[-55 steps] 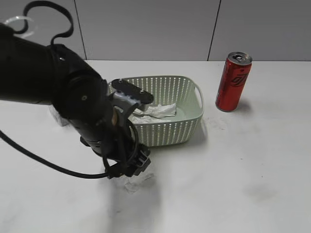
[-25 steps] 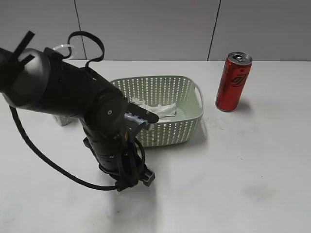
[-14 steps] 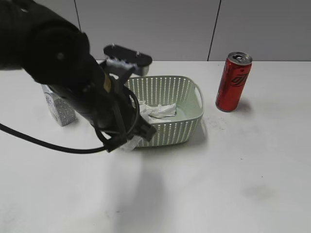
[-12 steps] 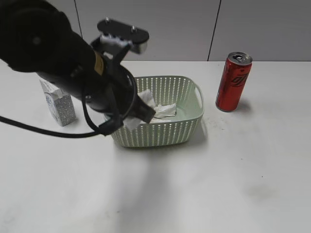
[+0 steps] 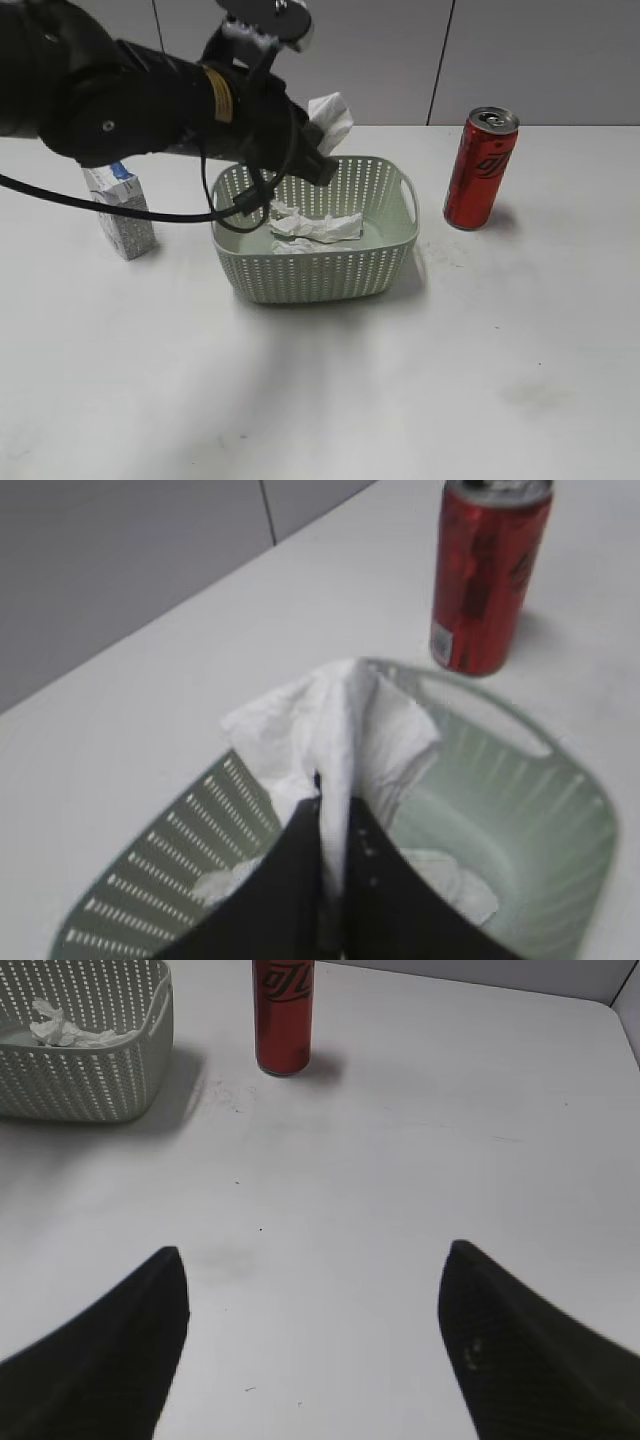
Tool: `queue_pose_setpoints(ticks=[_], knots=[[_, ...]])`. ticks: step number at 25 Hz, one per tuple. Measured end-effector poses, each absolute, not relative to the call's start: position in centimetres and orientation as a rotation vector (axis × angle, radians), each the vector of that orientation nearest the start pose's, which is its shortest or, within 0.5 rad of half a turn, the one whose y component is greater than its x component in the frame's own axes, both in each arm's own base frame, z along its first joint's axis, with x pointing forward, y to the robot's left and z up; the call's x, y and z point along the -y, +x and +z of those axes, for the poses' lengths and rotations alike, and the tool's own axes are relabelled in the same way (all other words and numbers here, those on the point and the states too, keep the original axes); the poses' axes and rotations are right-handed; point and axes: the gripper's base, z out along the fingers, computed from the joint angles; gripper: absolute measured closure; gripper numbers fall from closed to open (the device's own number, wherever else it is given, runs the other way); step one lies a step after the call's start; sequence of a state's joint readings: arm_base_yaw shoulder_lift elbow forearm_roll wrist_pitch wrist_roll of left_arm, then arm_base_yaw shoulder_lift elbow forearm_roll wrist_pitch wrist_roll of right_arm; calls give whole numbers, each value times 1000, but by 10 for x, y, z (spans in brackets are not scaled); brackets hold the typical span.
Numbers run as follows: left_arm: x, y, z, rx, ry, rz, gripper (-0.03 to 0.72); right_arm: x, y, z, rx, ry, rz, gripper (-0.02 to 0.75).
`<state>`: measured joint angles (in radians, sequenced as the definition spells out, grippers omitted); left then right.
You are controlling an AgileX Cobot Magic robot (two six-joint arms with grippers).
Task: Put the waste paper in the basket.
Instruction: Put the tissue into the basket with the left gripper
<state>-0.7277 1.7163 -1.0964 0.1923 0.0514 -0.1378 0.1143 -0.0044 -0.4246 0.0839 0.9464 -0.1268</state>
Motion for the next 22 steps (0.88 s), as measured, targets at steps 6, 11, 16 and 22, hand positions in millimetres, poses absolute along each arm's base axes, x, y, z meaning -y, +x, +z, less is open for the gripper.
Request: queue_pose_setpoints(ticks=[6,11,16,22], knots=[[251,304,190,-2140,834,-321,419,-7,6,265,-1986,-234,92,149],[251,304,185,-2166,812,-331,141,-7,6,265,-1986,-234,92,149],[245,300,204,-2212,811,-296,101,-7,6,265,-1986,-234,91,149],[232,311,264,-2373,792,-152,98,-7,6,265,-1986,-234,91,149]])
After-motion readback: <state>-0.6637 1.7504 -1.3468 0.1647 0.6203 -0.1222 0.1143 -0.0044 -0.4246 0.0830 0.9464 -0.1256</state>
